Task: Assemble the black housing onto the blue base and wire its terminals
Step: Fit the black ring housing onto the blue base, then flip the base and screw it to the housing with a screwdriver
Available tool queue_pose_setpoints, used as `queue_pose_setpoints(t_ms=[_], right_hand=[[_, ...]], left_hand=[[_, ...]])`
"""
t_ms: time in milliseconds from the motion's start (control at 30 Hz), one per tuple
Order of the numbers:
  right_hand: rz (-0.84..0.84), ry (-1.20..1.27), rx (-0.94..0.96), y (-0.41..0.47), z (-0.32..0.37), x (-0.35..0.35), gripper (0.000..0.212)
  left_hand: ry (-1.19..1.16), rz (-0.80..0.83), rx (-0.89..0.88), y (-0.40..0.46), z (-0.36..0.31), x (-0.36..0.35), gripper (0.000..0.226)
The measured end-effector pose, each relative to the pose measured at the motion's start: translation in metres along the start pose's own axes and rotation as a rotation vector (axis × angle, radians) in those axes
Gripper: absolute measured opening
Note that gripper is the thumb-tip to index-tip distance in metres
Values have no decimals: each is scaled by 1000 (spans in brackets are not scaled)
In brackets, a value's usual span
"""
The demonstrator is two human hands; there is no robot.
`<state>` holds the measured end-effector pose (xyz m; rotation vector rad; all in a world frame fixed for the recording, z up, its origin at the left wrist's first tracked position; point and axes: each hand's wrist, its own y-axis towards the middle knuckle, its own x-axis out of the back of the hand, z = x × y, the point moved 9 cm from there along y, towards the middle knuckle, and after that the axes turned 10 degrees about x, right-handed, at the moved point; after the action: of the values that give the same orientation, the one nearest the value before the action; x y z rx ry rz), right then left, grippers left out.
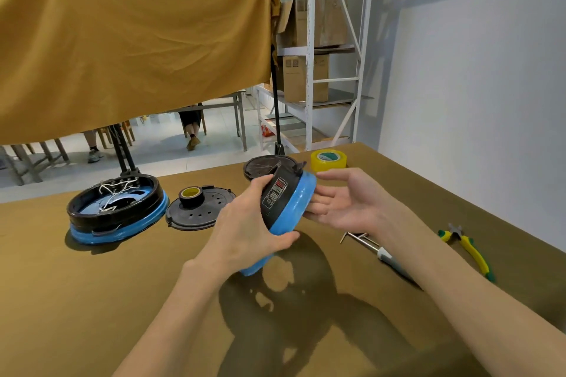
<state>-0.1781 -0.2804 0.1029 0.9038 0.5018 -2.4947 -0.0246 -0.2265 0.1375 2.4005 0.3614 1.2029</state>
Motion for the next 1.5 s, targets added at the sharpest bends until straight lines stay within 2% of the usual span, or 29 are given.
queue_pose_setpoints(t_ms=[100, 200, 300, 400, 467, 533, 633, 733, 833, 967, 1067, 1167, 1233, 1333, 1433, 1500], right_hand=[[110, -147, 120, 3, 15, -36, 48], [141, -377, 203, 11, 21, -62, 41], [124, -688, 235, 24, 16, -78, 29], [106, -1046, 315, 38, 8, -90, 5], [151, -1181, 342, 47, -4, -94, 17], [186, -1252, 338, 54, -19, -91, 34], [263, -1310, 328, 60, -47, -85, 40], [344, -1421, 337, 64, -74, -81, 47], [406, -1508, 362, 66, -94, -78, 50], [472, -1542, 323, 65, -111, -69, 52], [475, -1554, 254, 65, -116, -59, 58], [434, -1468, 273, 61, -106, -53, 54], [371, -1426, 345, 54, -92, -45, 45], [218, -1450, 584, 39, -53, -28, 31], [-74, -1421, 801, 19, 2, 10, 27], [-294, -1485, 784, 14, 32, 52, 24]], left_hand=[[-293, -121, 165, 9, 16, 18, 88], [-541, -193, 364, 11, 38, 22, 67], [-826, -165, 588, 5, 64, 13, 42], [-1060, -125, 771, -12, 83, -4, 24], [-1175, -122, 871, -28, 93, -13, 26], [-1258, -106, 934, -40, 102, -22, 37], [-1332, -59, 997, -58, 116, -32, 51], [-1413, -7, 1067, -76, 129, -43, 54], [-1374, 40, 1143, -89, 148, -48, 55], [-1206, 211, 1202, -90, 163, -48, 59], [-909, 336, 1225, -85, 167, -53, 42], [-748, 345, 1263, -81, 174, -57, 23], [-717, 308, 1295, -80, 177, -56, 15], [-705, 215, 1311, -75, 177, -57, 11], [-714, 152, 1308, -70, 174, -61, 13], [-691, 121, 1303, -67, 172, -64, 23]])
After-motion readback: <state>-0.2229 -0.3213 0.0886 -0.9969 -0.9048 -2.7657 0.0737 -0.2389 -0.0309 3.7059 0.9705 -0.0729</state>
